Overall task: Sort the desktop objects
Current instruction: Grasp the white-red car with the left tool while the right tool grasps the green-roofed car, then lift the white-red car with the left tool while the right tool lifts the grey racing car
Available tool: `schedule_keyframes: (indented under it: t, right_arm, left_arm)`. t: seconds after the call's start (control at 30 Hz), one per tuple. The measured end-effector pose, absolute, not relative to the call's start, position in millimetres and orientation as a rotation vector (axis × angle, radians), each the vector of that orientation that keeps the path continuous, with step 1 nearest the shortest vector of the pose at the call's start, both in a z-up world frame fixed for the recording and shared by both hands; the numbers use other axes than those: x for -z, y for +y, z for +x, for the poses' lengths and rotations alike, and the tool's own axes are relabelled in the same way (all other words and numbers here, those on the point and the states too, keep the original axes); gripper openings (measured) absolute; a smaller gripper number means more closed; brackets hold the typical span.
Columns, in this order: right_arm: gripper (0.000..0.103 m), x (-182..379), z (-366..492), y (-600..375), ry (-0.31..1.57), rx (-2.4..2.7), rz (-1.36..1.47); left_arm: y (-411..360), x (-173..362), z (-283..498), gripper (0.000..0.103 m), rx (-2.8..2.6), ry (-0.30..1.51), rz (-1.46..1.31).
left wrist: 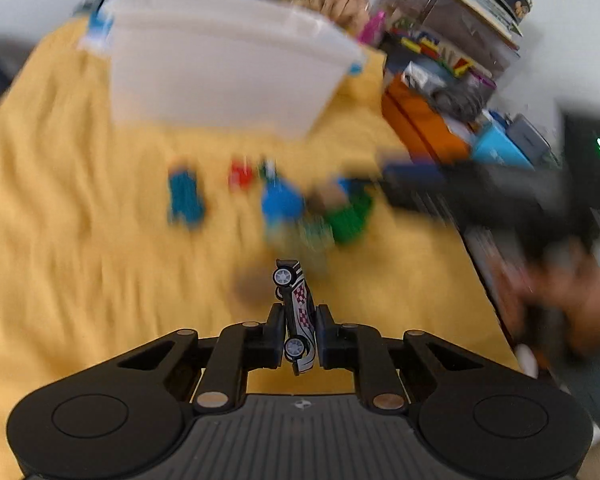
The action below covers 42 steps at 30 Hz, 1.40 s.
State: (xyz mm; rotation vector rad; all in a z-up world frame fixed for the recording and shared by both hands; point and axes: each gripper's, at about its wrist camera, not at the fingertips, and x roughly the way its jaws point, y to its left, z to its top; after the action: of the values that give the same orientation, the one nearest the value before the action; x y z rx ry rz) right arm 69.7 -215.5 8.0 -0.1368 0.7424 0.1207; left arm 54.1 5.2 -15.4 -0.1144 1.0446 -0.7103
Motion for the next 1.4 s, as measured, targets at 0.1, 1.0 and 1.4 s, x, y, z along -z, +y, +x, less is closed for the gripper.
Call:
schedule_keyframes:
  t: [0.1, 1.0, 1.4]
  right_arm:
    - [0.046, 0.9, 101.4, -189.6, 0.777, -0.164, -0.218]
    - [0.019, 22.8, 4.7, -183.2, 1.105, -0.483, 0.216]
    - [0.042, 17.4, -17.8, -174.5, 1.009, -0.343, -0.081]
  left_arm:
    - [18.3, 34.0, 33.5, 0.018, 0.692, 1.108, -0.214]
    - [-18.1, 38.4, -24.5, 0.061, 0.592, 0.971, 0.369]
    - [-12.9, 38.9, -20.9, 0.061, 0.530, 0.982, 0.289]
